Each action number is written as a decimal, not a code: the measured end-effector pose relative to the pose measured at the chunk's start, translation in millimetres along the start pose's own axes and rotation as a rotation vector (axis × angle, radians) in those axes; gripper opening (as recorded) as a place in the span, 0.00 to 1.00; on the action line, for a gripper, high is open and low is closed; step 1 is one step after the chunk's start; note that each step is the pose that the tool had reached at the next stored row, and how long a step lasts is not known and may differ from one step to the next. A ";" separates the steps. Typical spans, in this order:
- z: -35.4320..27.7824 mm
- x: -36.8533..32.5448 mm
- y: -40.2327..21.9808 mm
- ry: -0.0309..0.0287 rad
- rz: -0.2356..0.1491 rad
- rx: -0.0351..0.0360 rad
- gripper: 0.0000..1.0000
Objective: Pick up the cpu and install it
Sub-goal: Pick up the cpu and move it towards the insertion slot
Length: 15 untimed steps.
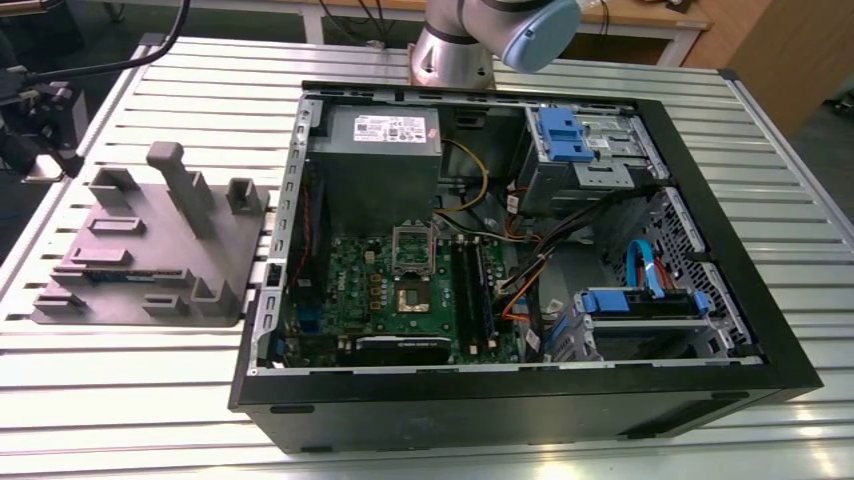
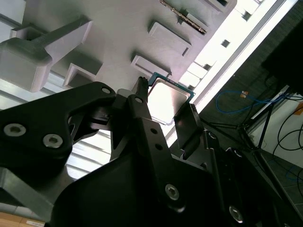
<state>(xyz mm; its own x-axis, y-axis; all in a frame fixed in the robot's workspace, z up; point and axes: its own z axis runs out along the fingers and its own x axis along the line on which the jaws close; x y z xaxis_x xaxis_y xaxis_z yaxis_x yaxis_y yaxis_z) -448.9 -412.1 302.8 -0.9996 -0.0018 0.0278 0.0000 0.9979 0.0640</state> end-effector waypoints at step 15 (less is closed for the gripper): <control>-7.5 0.2 0.5 -0.0002 0.000 0.0006 0.47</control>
<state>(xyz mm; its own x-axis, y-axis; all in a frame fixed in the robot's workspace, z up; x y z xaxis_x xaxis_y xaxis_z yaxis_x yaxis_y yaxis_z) -448.9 -412.0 310.4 -0.9996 -0.0018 0.0276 0.0000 0.9980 0.0635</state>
